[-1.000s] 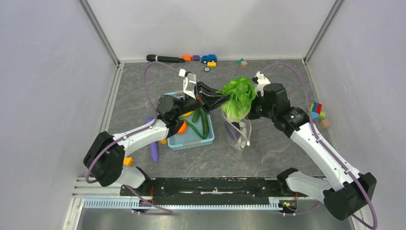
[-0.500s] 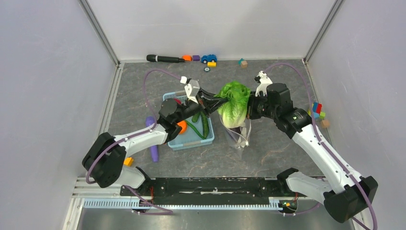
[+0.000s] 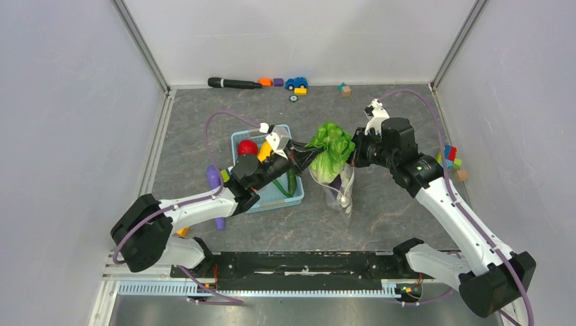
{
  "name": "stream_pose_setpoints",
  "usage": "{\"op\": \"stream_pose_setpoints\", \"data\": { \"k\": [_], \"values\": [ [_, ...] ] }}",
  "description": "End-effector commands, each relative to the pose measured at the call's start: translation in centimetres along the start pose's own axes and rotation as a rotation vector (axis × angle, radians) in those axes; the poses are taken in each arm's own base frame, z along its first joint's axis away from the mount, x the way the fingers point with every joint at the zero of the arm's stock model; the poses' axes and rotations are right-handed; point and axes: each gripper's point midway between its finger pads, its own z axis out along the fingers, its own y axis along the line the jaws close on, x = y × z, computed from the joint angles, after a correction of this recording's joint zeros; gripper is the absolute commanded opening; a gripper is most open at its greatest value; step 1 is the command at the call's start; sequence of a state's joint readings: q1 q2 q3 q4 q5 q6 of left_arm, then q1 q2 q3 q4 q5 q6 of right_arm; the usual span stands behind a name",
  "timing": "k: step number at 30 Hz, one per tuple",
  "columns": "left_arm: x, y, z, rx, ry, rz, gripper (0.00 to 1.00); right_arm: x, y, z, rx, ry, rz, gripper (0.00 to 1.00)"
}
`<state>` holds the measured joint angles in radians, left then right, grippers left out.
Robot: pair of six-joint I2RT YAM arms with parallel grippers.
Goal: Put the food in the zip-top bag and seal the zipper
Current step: Place the fake vegetable in the zipper food storage bag.
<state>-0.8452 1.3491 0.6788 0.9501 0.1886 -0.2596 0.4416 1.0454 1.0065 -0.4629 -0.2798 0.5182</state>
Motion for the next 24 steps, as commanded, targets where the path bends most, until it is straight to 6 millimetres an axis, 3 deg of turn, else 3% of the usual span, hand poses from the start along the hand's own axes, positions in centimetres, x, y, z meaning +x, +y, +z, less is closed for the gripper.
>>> {"op": "stream_pose_setpoints", "data": {
  "k": [1, 11, 20, 24],
  "values": [
    [-0.9, -0.5, 0.6, -0.02, -0.063, 0.019, 0.02, -2.3, 3.1, -0.6, -0.129, -0.084, 0.01, 0.0],
    [0.5, -0.5, -1.3, -0.114, -0.108, -0.085, 0.02, -2.9, 1.9, -0.6, -0.077, -0.157, 0.154, 0.0],
    [1.8, -1.2, -0.9, -0.132, -0.166, -0.125, 0.02, -1.5, 1.5, 0.1, -0.085, -0.129, 0.263, 0.0],
    [2.0, -1.1, -0.2, -0.137, -0.154, -0.113, 0.02, -0.9, 1.6, -0.1, -0.084, -0.061, 0.156, 0.28]
  ]
}}
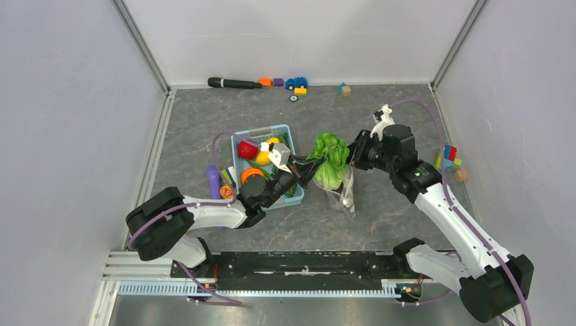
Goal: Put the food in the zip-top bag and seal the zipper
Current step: Place the fake vegetable in the zipper food storage bag.
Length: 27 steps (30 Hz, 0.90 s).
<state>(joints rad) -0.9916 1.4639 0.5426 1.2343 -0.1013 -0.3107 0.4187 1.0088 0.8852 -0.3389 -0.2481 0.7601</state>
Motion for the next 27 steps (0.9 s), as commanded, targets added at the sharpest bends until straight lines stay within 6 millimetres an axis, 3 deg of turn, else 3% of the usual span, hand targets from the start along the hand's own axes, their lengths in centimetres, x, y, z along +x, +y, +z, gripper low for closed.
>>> {"op": "stream_pose_setpoints", "data": {
  "k": [1, 3, 8, 12, 17, 24, 27],
  "values": [
    [-1.8, -0.6, 0.9, -0.004, -0.072, -0.022, 0.02, -0.7, 2.2, -1.2, -0.061, 0.038, -0.134, 0.32],
    [-1.8, -0.2, 0.9, -0.025, -0.073, -0.021, 0.02, -1.0, 0.1, -1.8, 0.066, 0.063, -0.228, 0.4],
    [-1.7, 0.4, 1.1, -0.057, -0.085, -0.033, 0.02, -2.0, -4.6, -4.6, 0.349, 0.092, -0.371, 0.47],
    [-1.8, 0.1, 1.7, -0.04, -0.105, -0.053, 0.02, -1.6, -4.7, -5.3, 0.34, 0.109, -0.408, 0.42],
    [-1.8, -0.5, 2.2, -0.006, -0.119, -0.061, 0.02, 0.7, -4.6, -3.5, 0.252, 0.185, -0.401, 0.37],
    [-1.5, -0.5, 2.4, -0.008, -0.121, -0.078, 0.02, 0.4, -4.4, -2.1, 0.228, 0.163, -0.391, 0.35],
    [-1.7, -0.5, 2.5, -0.008, -0.134, -0.103, 0.02, 0.8, -4.2, -1.7, 0.203, 0.161, -0.357, 0.12]
  ]
}}
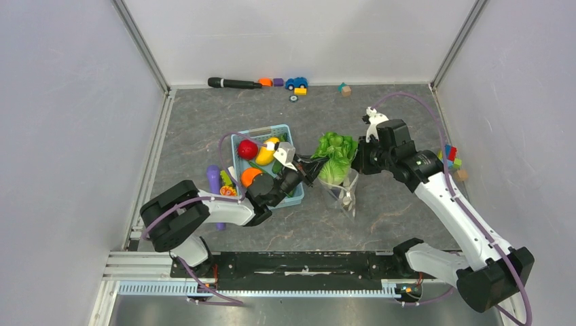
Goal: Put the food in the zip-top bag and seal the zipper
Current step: Place the fake vegetable in the zipper food storage bag.
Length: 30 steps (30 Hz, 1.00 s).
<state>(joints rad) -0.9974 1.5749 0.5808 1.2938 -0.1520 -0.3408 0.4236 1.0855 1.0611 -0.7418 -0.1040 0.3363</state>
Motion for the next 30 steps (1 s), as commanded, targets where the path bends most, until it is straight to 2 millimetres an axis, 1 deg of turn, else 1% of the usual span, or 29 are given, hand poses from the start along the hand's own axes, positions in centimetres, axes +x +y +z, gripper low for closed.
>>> {"op": "stream_pose_setpoints", "data": {
  "k": [1, 2, 6, 8, 9, 11, 14, 17, 19, 20, 23, 27, 30],
  "values": [
    [-3.5, -1.6, 1.3, 0.04, -0.14, -0.087, 0.02, -1.0, 1.2, 0.4, -0.064, -0.051, 0.022, 0.05],
    [-3.9, -1.7, 1.3, 0.042, -0.156, -0.095, 0.02, -1.0, 1.6, 0.3, -0.083, -0.054, 0.031, 0.0],
    [-5.3, -2.3, 1.3, 0.072, -0.234, -0.16, 0.02, -1.8, 3.2, -0.7, -0.156, -0.084, 0.069, 0.0],
    [-5.2, -2.9, 1.8, 0.101, -0.231, -0.158, 0.02, -1.9, 3.5, -1.0, -0.174, -0.09, 0.087, 0.0],
    [-4.9, -3.0, 1.9, 0.108, -0.222, -0.155, 0.02, -1.9, 3.6, -1.0, -0.177, -0.091, 0.097, 0.0],
    [-4.3, -2.5, 1.8, 0.086, -0.214, -0.143, 0.02, -2.1, 3.7, -1.1, -0.184, -0.096, 0.114, 0.0],
    [-3.1, -0.6, 1.5, 0.001, -0.183, -0.102, 0.02, -3.1, 4.0, -1.9, -0.213, -0.14, 0.132, 0.0],
    [-1.4, 0.3, 1.5, -0.04, -0.122, -0.072, 0.02, -4.5, 4.7, -3.0, -0.259, -0.193, 0.141, 0.0],
    [-0.1, 0.7, 1.7, -0.06, -0.074, -0.07, 0.02, -5.0, 5.2, -3.5, -0.288, -0.206, 0.145, 0.0],
    [0.6, 0.7, 1.8, -0.062, -0.047, -0.064, 0.02, -5.1, 5.4, -3.6, -0.307, -0.208, 0.144, 0.0],
    [1.9, 0.5, 1.9, -0.06, -0.003, -0.028, 0.02, -5.1, 5.9, -3.8, -0.347, -0.213, 0.156, 0.0],
    [3.0, 0.4, 1.7, -0.068, 0.053, 0.059, 0.02, -5.4, 5.7, -4.0, -0.351, -0.223, 0.161, 0.0],
    [4.0, 0.1, 1.7, -0.055, 0.116, 0.072, 0.02, -5.6, 5.7, -4.2, -0.359, -0.234, 0.16, 0.0]
  ]
}}
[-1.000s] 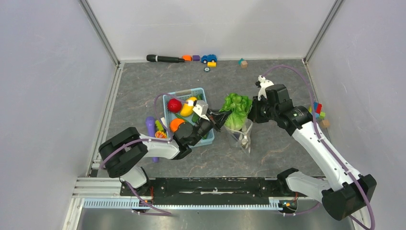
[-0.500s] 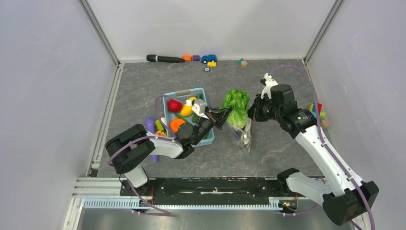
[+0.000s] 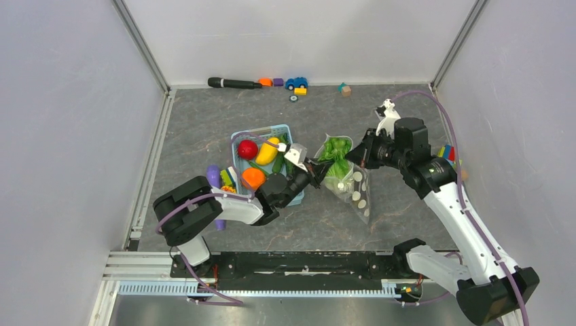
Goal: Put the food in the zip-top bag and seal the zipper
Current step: Place the fake vegetable in the zipper food storage bag.
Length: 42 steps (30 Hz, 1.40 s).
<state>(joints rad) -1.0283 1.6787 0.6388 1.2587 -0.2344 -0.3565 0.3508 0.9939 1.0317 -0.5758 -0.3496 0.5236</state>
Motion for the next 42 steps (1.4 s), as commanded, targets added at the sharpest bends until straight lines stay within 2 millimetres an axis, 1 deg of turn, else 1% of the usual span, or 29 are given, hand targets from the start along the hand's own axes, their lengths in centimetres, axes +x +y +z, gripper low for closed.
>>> {"op": "stream_pose_setpoints", "data": {
  "k": [1, 3, 5, 6, 8, 10, 12, 14, 15, 17, 20, 22, 26, 28, 30, 34, 35, 36, 38, 40, 42],
  "values": [
    [0.9, -1.2, 0.6, 0.037, 0.077, 0.085, 0.02, -2.0, 2.3, -0.8, -0.109, -0.081, -0.02, 0.0],
    [1.5, -2.6, 0.4, 0.108, 0.123, 0.1, 0.02, -2.2, 2.3, -0.9, -0.11, -0.09, -0.022, 0.0],
    [1.8, -3.0, 0.4, 0.124, 0.168, 0.104, 0.02, -2.2, 2.3, -0.9, -0.12, -0.088, -0.029, 0.0],
    [2.3, -2.8, 0.4, 0.108, 0.211, 0.114, 0.02, -2.2, 2.4, -0.9, -0.129, -0.09, -0.035, 0.0],
    [2.5, -2.5, 1.0, 0.062, 0.273, 0.112, 0.02, -2.0, 2.6, -1.0, -0.146, -0.089, -0.056, 0.0],
    [2.4, -3.0, 1.7, 0.041, 0.357, 0.11, 0.02, -1.9, 2.5, -1.1, -0.146, -0.091, -0.083, 0.0],
    [2.3, -3.1, 2.4, -0.024, 0.468, 0.1, 0.02, -1.7, 2.3, -1.2, -0.142, -0.096, -0.112, 0.0],
    [2.9, -2.5, 2.2, -0.109, 0.584, 0.086, 0.02, -1.6, 2.3, -1.4, -0.146, -0.103, -0.15, 0.0],
    [2.6, -2.6, 2.5, -0.129, 0.598, 0.072, 0.02, -1.6, 2.3, -1.6, -0.151, -0.112, -0.173, 0.0],
    [3.5, -1.7, 1.9, -0.206, 0.663, 0.05, 0.02, -1.6, 2.1, -1.8, -0.144, -0.128, -0.195, 0.0],
    [3.6, -0.9, 1.9, -0.295, 0.712, 0.039, 0.02, -1.8, 2.5, -2.4, -0.163, -0.161, -0.231, 0.0],
    [3.8, 0.1, 2.0, -0.368, 0.733, 0.02, 0.02, -2.0, 2.9, -2.8, -0.18, -0.185, -0.261, 0.0],
    [4.1, 1.2, 2.5, -0.436, 0.768, -0.062, 0.02, -1.7, 3.4, -3.5, -0.213, -0.209, -0.296, 0.0],
    [4.2, 2.4, 2.6, -0.486, 0.778, -0.121, 0.02, -1.3, 3.1, -3.4, -0.209, -0.207, -0.295, 0.0],
    [4.3, 3.1, 2.7, -0.507, 0.778, -0.184, 0.02, -0.5, 2.3, -3.0, -0.191, -0.19, -0.284, 0.0],
    [3.8, 3.7, 2.9, -0.53, 0.75, -0.208, 0.02, 0.6, 0.9, -2.0, -0.155, -0.168, -0.258, 0.0],
    [3.7, 3.6, 3.1, -0.523, 0.751, -0.214, 0.07, 0.7, 0.5, -1.9, -0.139, -0.168, -0.252, 0.0],
    [3.6, 3.3, 3.2, -0.503, 0.754, -0.214, 0.17, 0.6, 0.0, -1.7, -0.109, -0.175, -0.246, 0.0],
    [3.2, 2.4, 3.5, -0.442, 0.757, -0.206, 0.32, 0.7, -1.8, -1.2, -0.024, -0.174, -0.223, 0.0],
    [2.5, 1.8, 3.5, -0.401, 0.746, -0.194, 0.44, 1.0, -3.5, -0.6, 0.05, -0.162, -0.194, 0.0],
    [1.6, 1.5, 3.3, -0.37, 0.727, -0.175, 0.56, 1.2, -4.4, 0.0, 0.087, -0.154, -0.175, 0.0]
  ]
}}
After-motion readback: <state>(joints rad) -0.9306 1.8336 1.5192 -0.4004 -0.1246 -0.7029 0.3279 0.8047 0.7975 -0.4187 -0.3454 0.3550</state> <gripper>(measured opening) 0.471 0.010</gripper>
